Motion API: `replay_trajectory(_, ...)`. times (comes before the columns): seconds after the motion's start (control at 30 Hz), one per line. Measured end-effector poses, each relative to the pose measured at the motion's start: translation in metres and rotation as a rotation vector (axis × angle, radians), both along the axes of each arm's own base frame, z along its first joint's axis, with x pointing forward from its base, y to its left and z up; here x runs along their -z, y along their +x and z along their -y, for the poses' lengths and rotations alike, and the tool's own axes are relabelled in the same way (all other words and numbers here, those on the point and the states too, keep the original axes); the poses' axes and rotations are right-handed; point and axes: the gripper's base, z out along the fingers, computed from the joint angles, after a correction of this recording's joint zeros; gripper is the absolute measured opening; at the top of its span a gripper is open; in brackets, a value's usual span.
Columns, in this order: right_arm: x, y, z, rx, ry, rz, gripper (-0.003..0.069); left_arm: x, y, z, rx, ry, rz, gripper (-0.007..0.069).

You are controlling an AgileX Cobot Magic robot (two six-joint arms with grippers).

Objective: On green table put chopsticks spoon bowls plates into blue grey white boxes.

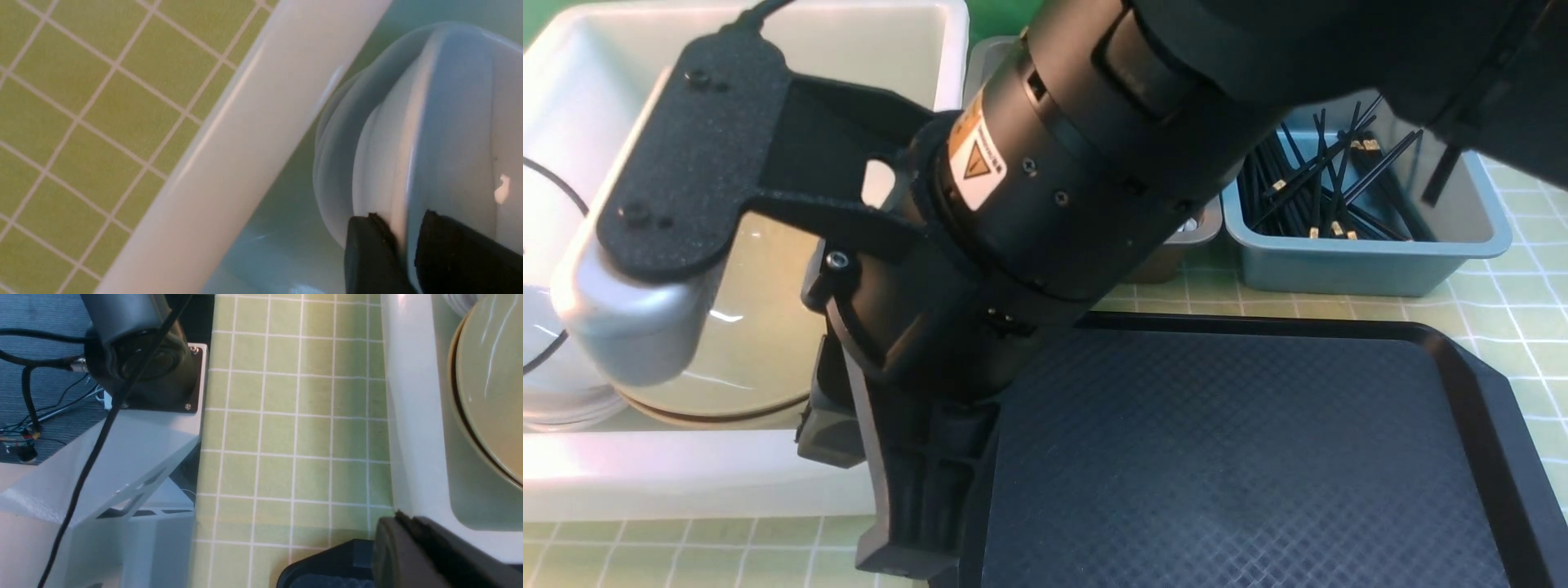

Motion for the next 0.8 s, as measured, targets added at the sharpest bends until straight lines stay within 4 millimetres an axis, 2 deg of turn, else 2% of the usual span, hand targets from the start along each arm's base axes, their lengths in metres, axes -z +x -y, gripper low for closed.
replay_trajectory(0.13,0.006,0.002,-0.004,0.006,-0.013,-0.014,0.0039,0.001,-0.002,0.001,-0.051,-0.019,-0.018,0.0291)
replay_trajectory(0.23,0.013,0.005,-0.008,0.016,-0.032,-0.033,0.0042,0.000,-0.005,0.001,-0.077,-0.025,-0.031,0.0428)
replay_trajectory(0.27,0.014,0.005,-0.008,0.016,-0.033,-0.034,0.0042,-0.001,-0.005,0.001,-0.077,-0.023,-0.033,0.0444)
replay_trajectory(0.37,0.016,0.007,-0.008,0.030,-0.047,-0.043,0.0047,-0.010,-0.012,0.001,-0.089,0.002,-0.030,0.0566)
replay_trajectory(0.47,0.017,0.019,-0.001,0.103,-0.054,-0.063,0.0047,-0.025,-0.019,0.008,-0.081,-0.013,0.020,0.0618)
replay_trajectory(0.57,0.018,0.044,0.019,0.239,-0.088,-0.095,0.0047,-0.052,-0.026,0.033,0.056,-0.054,0.126,0.0627)
replay_trajectory(0.6,0.017,0.055,0.030,0.299,-0.099,-0.113,0.0047,-0.068,-0.031,0.052,0.155,-0.070,0.194,0.0628)
replay_trajectory(0.67,0.013,0.068,0.048,0.386,-0.106,-0.131,0.0047,-0.085,-0.036,0.085,0.321,-0.109,0.281,0.0621)
replay_trajectory(0.73,0.007,0.077,0.066,0.473,-0.104,-0.142,0.0047,-0.103,-0.046,0.124,0.516,-0.147,0.362,0.0582)
replay_trajectory(0.8,0.000,0.080,0.082,0.560,-0.093,-0.136,0.0048,-0.113,-0.056,0.153,0.663,-0.172,0.405,0.0547)
